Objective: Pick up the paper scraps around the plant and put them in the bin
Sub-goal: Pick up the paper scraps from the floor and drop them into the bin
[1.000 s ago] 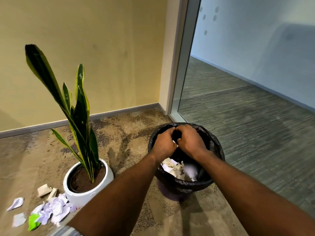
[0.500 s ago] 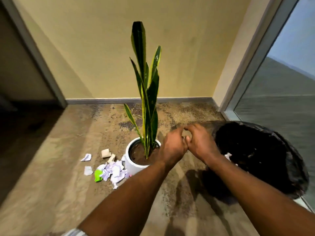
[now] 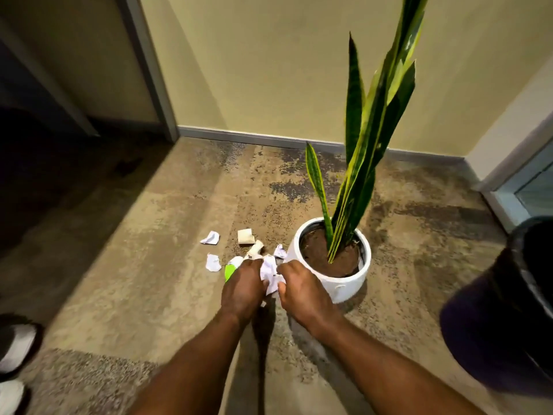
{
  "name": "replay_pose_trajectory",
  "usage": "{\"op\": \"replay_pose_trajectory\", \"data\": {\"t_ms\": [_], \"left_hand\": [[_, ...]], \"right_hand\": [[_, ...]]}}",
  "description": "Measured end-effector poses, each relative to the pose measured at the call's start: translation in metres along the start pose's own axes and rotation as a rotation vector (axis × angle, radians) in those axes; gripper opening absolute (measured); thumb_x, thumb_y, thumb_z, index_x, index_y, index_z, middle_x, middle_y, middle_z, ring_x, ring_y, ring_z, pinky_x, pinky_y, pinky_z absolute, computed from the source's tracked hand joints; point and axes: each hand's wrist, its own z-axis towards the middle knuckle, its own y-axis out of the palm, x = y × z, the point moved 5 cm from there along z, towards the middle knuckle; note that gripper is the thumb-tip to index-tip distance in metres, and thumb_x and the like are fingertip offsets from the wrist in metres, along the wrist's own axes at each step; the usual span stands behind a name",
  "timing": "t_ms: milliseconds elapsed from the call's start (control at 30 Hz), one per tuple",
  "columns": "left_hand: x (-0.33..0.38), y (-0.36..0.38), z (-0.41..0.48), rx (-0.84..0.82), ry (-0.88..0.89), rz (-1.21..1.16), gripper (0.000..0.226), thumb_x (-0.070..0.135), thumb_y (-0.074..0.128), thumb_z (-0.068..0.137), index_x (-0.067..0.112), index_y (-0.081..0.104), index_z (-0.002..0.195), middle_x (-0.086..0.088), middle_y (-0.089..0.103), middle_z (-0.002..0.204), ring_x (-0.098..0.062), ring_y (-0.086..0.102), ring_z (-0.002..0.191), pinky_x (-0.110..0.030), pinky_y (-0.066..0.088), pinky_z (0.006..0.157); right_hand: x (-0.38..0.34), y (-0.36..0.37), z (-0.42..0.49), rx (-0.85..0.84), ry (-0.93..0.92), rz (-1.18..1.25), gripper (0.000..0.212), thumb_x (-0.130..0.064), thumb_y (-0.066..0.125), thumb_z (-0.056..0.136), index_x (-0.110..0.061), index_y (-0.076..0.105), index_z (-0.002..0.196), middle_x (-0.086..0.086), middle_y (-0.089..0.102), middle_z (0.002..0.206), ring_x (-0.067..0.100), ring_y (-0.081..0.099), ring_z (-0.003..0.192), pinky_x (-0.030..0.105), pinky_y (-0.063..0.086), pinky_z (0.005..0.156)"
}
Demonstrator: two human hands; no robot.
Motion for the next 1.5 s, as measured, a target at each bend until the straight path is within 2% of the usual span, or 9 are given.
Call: {"op": "replay_pose_trajectory", "data": {"t_ms": [167, 433, 733, 800, 900, 1067, 1233, 1367, 1500], "left_hand": [[-0.019, 0.047, 0.019, -0.162, -0.086, 0.085, 0.063, 0.050, 0.061, 0.087, 0.028, 0.041, 0.143, -0.009, 0.046, 0.137, -0.028, 0.053, 0.121, -0.038, 0.047, 0.095], [-0.018, 0.043, 0.039, -0.033, -0.195, -0.073, 0.022, 0.014, 0.051, 0.089, 0.011, 0.059, 0.109, -0.014, 0.058, 0.109, -0.033, 0.058, 0.102, -0.042, 0.047, 0.084], [-0.029, 0.016, 0.065, -0.024, -0.138, -0.072, 0.021, 0.014, 0.054, 0.087, 0.007, 0.059, 0.106, -0.010, 0.049, 0.120, -0.032, 0.059, 0.094, -0.036, 0.048, 0.079], [-0.028, 0.020, 0.070, -0.081, -0.084, -0.051, 0.016, 0.017, 0.058, 0.086, 0.010, 0.059, 0.100, -0.010, 0.054, 0.115, -0.031, 0.060, 0.092, -0.034, 0.047, 0.074], [-0.027, 0.026, 0.074, -0.146, -0.084, -0.025, 0.011, 0.022, 0.060, 0.086, 0.012, 0.059, 0.089, -0.010, 0.060, 0.099, -0.029, 0.060, 0.082, -0.033, 0.045, 0.065], [-0.031, 0.028, 0.080, -0.125, -0.128, 0.028, 0.009, 0.014, 0.055, 0.085, 0.011, 0.061, 0.091, -0.013, 0.067, 0.089, -0.032, 0.065, 0.080, -0.040, 0.055, 0.067], [-0.035, 0.041, 0.084, -0.197, -0.181, -0.014, 0.055, 0.017, 0.057, 0.086, 0.017, 0.038, 0.138, -0.015, 0.067, 0.099, -0.035, 0.064, 0.090, -0.036, 0.047, 0.068], [-0.035, 0.051, 0.086, -0.261, -0.195, 0.013, 0.025, 0.021, 0.059, 0.087, 0.012, 0.063, 0.109, -0.016, 0.062, 0.113, -0.035, 0.061, 0.104, -0.036, 0.049, 0.082], [-0.039, 0.053, 0.085, -0.210, -0.177, 0.060, 0.022, 0.008, 0.054, 0.089, 0.010, 0.063, 0.109, -0.014, 0.049, 0.126, -0.033, 0.061, 0.100, -0.033, 0.051, 0.084]], "right_hand": [[0.027, 0.031, 0.003, -0.133, 0.062, -0.070, 0.024, -0.017, 0.049, 0.092, -0.014, 0.058, 0.114, 0.008, 0.057, 0.112, 0.029, 0.057, 0.104, 0.039, 0.044, 0.086], [0.029, 0.056, 0.013, -0.241, 0.064, -0.088, 0.025, -0.018, 0.044, 0.094, -0.014, 0.055, 0.116, 0.009, 0.056, 0.114, 0.031, 0.058, 0.104, 0.041, 0.047, 0.087], [0.019, 0.086, 0.049, -0.247, 0.229, -0.157, 0.039, -0.010, 0.050, 0.090, -0.003, 0.041, 0.128, 0.024, 0.047, 0.127, 0.040, 0.053, 0.111, 0.043, 0.045, 0.094], [0.026, 0.095, 0.054, -0.291, 0.239, -0.319, 0.055, -0.008, 0.050, 0.089, -0.002, 0.030, 0.140, 0.027, 0.045, 0.132, 0.041, 0.049, 0.118, 0.046, 0.040, 0.104], [0.029, 0.104, 0.052, -0.331, 0.221, -0.380, 0.061, -0.003, 0.044, 0.092, 0.001, 0.018, 0.147, 0.023, 0.053, 0.126, 0.032, 0.059, 0.109, 0.037, 0.049, 0.093], [0.024, 0.099, 0.043, -0.289, 0.217, -0.333, 0.036, -0.002, 0.043, 0.092, -0.006, 0.040, 0.128, 0.013, 0.061, 0.111, 0.025, 0.064, 0.097, 0.034, 0.050, 0.082], [0.018, 0.088, 0.036, -0.227, 0.259, -0.222, 0.030, -0.006, 0.036, 0.096, -0.013, 0.043, 0.125, 0.008, 0.057, 0.117, 0.025, 0.061, 0.104, 0.035, 0.049, 0.085], [0.018, 0.087, 0.036, -0.242, 0.253, -0.197, 0.036, -0.009, 0.034, 0.097, -0.015, 0.042, 0.132, 0.009, 0.053, 0.126, 0.027, 0.059, 0.111, 0.037, 0.047, 0.089], [0.023, 0.088, 0.039, -0.245, 0.253, -0.208, 0.039, -0.008, 0.036, 0.097, -0.015, 0.042, 0.135, 0.011, 0.045, 0.135, 0.027, 0.054, 0.116, 0.036, 0.044, 0.096]]}}
